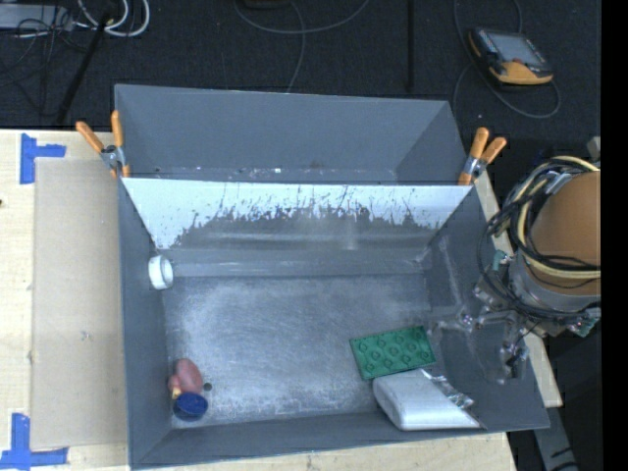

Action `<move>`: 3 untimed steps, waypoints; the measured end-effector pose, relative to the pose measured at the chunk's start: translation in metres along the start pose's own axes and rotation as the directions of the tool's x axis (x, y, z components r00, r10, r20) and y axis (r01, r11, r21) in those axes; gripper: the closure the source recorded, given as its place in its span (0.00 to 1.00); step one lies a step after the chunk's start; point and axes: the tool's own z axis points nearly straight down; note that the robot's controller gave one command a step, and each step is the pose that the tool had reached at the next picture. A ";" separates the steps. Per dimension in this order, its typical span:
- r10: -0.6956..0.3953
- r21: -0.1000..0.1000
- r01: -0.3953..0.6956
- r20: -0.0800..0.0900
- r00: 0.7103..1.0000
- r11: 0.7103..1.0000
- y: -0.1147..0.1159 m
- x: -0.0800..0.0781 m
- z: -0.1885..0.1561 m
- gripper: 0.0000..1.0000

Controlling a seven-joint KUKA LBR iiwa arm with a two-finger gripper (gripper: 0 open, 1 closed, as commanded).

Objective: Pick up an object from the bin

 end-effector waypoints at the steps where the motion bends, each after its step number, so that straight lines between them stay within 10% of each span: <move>1: 0.068 -0.004 -0.068 -0.002 0.998 0.998 0.003 -0.058 0.110 0.00; 2: 0.066 0.006 -0.066 0.007 0.998 0.998 -0.001 -0.061 0.101 1.00; 3: -0.444 0.005 0.444 -0.001 0.896 0.896 0.008 -0.048 0.017 1.00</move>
Offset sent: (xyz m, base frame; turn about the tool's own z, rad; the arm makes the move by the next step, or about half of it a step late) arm 0.0347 0.0438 -0.1056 0.0703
